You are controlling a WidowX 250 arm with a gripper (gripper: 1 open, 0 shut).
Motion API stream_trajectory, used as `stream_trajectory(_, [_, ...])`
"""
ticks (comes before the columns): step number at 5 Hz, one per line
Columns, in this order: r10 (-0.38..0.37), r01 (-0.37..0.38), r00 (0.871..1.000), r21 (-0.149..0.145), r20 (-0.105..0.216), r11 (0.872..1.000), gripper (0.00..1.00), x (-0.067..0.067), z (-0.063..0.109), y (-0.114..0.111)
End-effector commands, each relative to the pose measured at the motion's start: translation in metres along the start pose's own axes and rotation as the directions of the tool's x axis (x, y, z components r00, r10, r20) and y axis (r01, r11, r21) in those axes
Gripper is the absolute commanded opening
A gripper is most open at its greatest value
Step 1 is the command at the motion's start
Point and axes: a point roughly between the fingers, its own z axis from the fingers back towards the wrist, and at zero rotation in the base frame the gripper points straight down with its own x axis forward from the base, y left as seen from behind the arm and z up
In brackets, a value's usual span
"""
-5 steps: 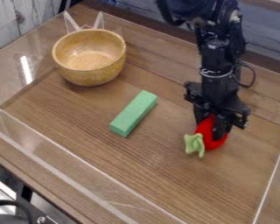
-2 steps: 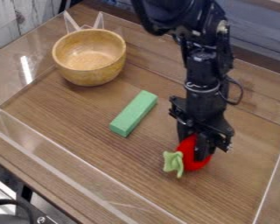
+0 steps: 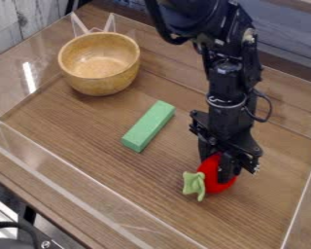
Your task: Move the red object to the right side of the table
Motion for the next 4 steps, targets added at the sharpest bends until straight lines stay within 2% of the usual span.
stream_trajectory(1, [-0.02, 0.02, 1.0, 0.0, 0.02, 1.0, 0.0, 0.001, 0.003, -0.009])
stream_trajectory(4, [-0.015, 0.015, 1.0, -0.008, -0.002, 1.0, 0.0, -0.003, -0.008, -0.017])
